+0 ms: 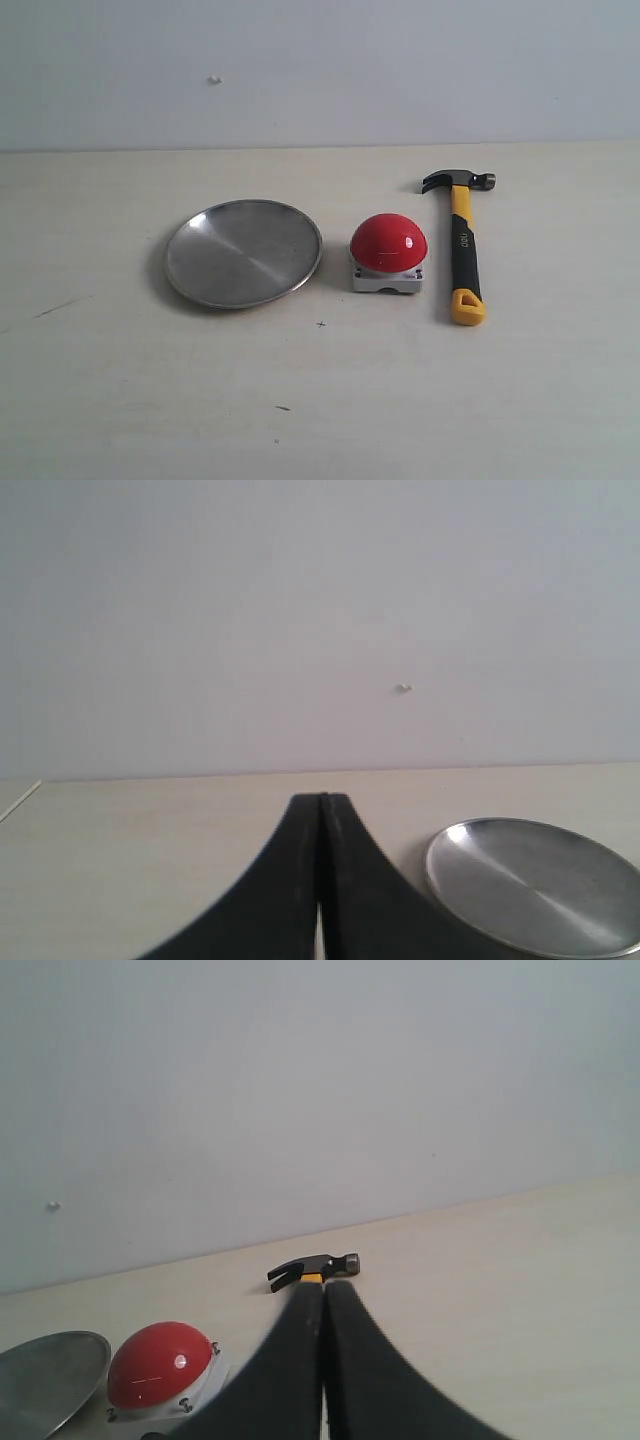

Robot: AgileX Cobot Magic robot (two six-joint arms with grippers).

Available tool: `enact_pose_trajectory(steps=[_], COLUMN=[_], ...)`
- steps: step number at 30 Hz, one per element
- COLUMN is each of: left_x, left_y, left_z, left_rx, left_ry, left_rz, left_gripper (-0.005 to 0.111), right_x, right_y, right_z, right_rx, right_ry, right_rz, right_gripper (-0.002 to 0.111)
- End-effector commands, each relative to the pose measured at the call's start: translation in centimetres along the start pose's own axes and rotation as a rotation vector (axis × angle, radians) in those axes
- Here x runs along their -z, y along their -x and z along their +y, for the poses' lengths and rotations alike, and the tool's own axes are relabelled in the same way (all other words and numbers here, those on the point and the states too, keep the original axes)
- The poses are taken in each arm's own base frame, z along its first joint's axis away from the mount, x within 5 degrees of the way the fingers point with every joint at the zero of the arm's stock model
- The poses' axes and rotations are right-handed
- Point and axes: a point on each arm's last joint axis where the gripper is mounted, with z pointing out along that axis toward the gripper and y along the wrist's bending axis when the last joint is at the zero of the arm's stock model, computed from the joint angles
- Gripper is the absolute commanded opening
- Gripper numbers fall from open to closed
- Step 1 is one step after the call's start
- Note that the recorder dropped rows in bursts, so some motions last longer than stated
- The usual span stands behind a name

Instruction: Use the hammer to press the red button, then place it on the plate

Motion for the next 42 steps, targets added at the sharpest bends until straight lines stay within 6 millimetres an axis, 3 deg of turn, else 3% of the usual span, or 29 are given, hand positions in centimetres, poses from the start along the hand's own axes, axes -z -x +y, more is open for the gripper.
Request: enact_pose_trajectory(steps=[1,8,16,19,30,33,36,40,42], left_x=[0.0,0.0,0.0,0.0,0.0,0.0,0.0,0.0,0.0], left_y=[0.1,0.1,0.1,0.1,0.1,0.1,0.1,0.1,0.1], left_z=[0.0,0.0,0.0,0.0,0.0,0.0,0.0,0.0,0.0], left_rx=[0.003,0.003,0.003,0.003,0.003,0.003,0.003,0.003,0.003], left_ry=[0.001,0.001,0.001,0.001,0.001,0.001,0.001,0.001,0.001], left_rz=[-0.009,-0.009,-0.009,-0.009,-0.009,-0.009,-0.009,-0.009,-0.009], left_gripper=[0.0,0.0,0.0,0.0,0.0,0.0,0.0,0.0,0.0], right_x=[0.0,0.0,0.3,0.3,0.5,1.0,1.1,-0.1,-1.7], right_y=[0.0,0.0,1.8,1.9,2.6,3.8,4.9,7.9,9.6], right_z=[0.0,0.0,0.7,0.7,0.9,1.1,0.6,0.3,0.7], right_rx=[0.007,0.007,0.005,0.007,-0.278,-0.286,-0.426,-0.331,-0.257], right_ry=[0.006,0.006,0.081,0.082,0.143,0.194,0.161,0.003,-0.046], right_rz=[-0.008,-0.008,-0.215,-0.219,-0.285,-0.419,-0.483,-0.443,-0.345], right_gripper=[0.0,0.0,0.0,0.0,0.0,0.0,0.0,0.0,0.0])
